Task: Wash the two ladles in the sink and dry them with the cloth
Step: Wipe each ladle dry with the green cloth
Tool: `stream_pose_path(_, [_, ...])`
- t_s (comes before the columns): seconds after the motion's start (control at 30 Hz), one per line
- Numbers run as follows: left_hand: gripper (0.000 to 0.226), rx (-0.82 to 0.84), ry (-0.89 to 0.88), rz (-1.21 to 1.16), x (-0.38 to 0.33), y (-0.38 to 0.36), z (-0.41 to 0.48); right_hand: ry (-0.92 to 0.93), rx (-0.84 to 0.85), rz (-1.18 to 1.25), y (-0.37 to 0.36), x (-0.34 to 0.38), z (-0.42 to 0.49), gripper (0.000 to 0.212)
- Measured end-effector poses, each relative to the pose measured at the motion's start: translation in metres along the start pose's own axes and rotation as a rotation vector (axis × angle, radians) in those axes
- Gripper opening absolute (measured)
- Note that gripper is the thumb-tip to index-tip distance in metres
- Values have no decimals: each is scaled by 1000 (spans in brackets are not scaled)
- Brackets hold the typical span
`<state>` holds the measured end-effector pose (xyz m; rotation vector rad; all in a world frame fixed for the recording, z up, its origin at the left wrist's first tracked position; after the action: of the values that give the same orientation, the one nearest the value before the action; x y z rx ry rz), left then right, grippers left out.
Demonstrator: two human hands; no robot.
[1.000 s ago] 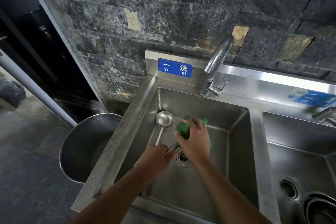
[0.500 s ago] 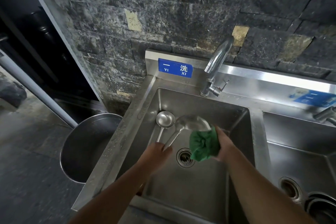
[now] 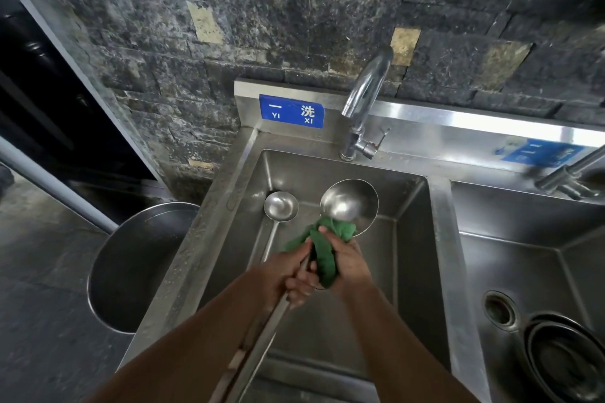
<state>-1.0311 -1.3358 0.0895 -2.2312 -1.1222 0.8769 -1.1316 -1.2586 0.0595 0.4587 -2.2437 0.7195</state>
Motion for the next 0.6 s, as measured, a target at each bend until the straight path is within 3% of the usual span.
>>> stream_pose_path(0.1, [47,-99,-83,150,8,-7,1,103,-156,-21,6,9,14,31])
stream_pose_path(0.17, [45,-161,-106,290,15,-2,-2,128,-278,-20,18,20,22,24])
stream_pose_path(0.33, [38,-184,-133,610,34,21,-20,113,-538,-119,67,50,48,31])
stream_pose_path(0.47, [32,-193,-146,751,46,29,-20,105,-562,-63,81,48,55,31])
stream_pose_path(0.6, [36,-374,-149,718,69,26,-6,142,-570,-194,63,18,55,24])
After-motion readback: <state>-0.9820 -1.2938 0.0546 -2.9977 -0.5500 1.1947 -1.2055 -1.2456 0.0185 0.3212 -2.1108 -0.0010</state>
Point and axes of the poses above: each hand's wrist, its own z-axis towards the middle knuckle, its own y-axis out of the back of the hand, x = y × z, the point moved 1 cm from there along z, towards the middle knuckle, and after that the axes turned 10 degrees about -z, right-handed, at the moved point
